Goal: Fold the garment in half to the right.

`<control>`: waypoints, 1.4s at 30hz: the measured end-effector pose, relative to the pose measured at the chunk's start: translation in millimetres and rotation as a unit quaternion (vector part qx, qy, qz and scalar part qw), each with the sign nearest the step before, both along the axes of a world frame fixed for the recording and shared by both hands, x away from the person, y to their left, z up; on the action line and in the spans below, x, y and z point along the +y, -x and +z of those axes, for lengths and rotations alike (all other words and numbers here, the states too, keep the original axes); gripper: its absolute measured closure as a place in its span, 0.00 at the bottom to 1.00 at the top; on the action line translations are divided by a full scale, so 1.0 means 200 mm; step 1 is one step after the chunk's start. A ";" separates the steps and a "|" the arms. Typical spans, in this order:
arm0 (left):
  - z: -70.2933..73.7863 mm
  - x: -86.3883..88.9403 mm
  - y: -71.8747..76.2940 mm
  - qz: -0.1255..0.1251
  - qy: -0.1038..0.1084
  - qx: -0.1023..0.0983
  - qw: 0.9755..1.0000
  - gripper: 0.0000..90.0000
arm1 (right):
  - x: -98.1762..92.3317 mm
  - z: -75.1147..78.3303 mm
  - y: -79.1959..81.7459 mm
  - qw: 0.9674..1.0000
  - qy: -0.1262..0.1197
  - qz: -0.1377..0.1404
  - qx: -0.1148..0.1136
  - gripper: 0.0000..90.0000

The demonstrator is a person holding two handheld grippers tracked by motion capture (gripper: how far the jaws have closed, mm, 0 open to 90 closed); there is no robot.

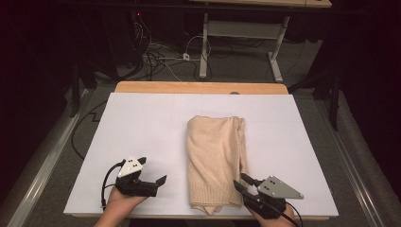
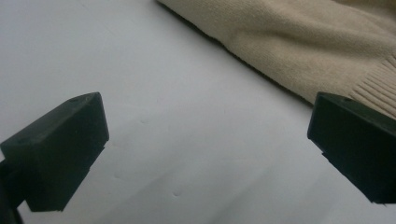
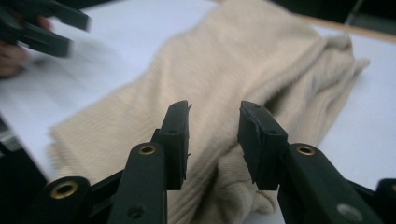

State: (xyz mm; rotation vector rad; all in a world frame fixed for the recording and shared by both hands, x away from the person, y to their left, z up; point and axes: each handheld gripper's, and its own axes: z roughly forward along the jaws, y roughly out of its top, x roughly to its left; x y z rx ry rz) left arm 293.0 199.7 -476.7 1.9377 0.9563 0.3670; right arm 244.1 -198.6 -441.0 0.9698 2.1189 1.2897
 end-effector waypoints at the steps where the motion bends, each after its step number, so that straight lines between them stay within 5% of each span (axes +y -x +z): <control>1: 0.00 0.00 0.00 0.000 0.002 0.000 1.000 0.00 | 0.01 -0.02 -0.02 1.000 0.008 -0.005 0.009 0.72; 3: 0.00 0.00 0.01 -0.002 -0.001 0.000 1.000 0.00 | 0.00 -0.06 -0.06 0.999 0.019 -0.018 0.024 0.75; 5: 0.00 0.00 0.01 -0.002 -0.001 0.000 1.000 0.00 | -0.03 -0.10 -0.07 0.999 0.016 -0.014 0.042 0.91; 8: 0.01 0.01 0.01 0.002 0.001 -0.002 1.000 0.00 | -0.09 -0.09 -0.07 0.999 -0.002 -0.015 0.045 0.94; 15: 0.02 0.01 0.02 0.005 0.000 -0.003 1.000 0.00 | -0.22 -0.04 -0.02 0.999 -0.014 -0.037 0.026 0.94; 21: 0.01 0.03 0.03 0.012 0.000 0.001 1.000 0.00 | -0.24 -0.14 -0.03 0.997 0.003 -0.032 0.064 0.87; 26: 0.02 0.05 0.05 0.014 -0.012 -0.011 1.000 0.00 | -0.20 -0.02 -0.05 0.999 -0.013 -0.028 0.036 0.78; 35: 0.02 0.09 0.06 0.022 -0.012 -0.012 1.000 0.00 | -0.14 0.07 -0.34 0.998 -0.030 -0.043 0.033 0.76; 42: 0.01 0.06 0.04 0.008 -0.019 -0.012 1.000 0.00 | -0.10 0.06 -0.64 0.997 -0.009 -0.073 0.039 0.76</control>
